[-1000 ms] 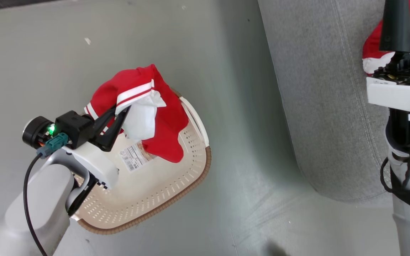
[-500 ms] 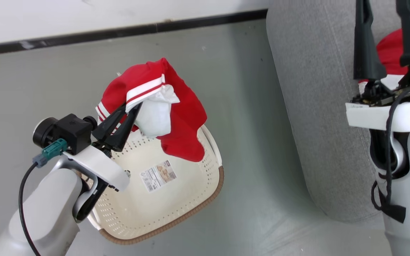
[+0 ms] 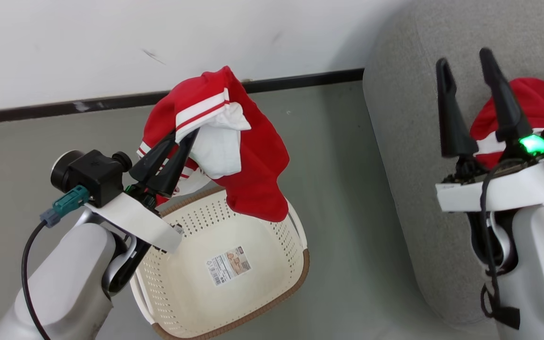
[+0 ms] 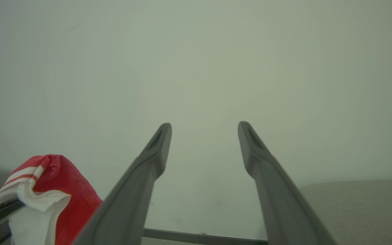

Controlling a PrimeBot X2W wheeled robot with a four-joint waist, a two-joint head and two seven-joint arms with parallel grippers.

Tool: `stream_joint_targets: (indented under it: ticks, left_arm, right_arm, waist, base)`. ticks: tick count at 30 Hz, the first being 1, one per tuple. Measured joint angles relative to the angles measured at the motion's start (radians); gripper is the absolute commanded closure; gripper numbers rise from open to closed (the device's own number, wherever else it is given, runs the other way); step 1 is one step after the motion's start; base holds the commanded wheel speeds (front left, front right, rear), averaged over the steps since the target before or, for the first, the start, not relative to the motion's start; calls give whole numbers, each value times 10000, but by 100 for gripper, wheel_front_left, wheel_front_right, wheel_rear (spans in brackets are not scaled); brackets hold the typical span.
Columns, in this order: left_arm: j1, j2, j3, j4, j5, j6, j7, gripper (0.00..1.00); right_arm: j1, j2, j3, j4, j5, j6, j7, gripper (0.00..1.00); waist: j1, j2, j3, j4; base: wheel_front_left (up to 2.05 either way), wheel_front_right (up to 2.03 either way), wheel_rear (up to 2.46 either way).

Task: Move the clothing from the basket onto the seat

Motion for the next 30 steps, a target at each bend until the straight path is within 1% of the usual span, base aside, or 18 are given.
stream_joint_targets:
  ticks: [6,8,17,22,24,30]
  left_arm:
    - [-8,-178,-4,-207,-151,65,33,100]
    - [-16,-209,-13,-219,-196,146,161,100]
    - [-28,-385,-234,-265,-253,245,614,100]
    - [-28,-520,-316,-261,-337,326,809,100]
    - [-29,-650,-337,-259,-364,399,851,100]
    - [-101,-949,-523,-259,-410,424,1081,100]
  right_arm:
    - [677,0,194,370,150,0,0,0]
    - [840,0,339,495,151,0,0,0]
    - [1379,-15,640,775,167,0,0,0]
    - [1626,-157,894,924,320,0,0,0]
    - [1708,-230,1108,1068,368,0,0,0]
    - [1980,-268,2113,1515,541,0,2,0]
  waist:
    - [0,0,-550,177]
    - [0,0,-719,237]
    - [0,0,-1380,487]
    - [0,0,-1662,607]
    - [0,0,-1753,656]
    - [0,0,-1970,813]
  base:
    - [0,0,0]
    - [0,0,0]
    - [0,0,0]
    - [0,0,0]
    - [0,0,0]
    - [0,0,0]
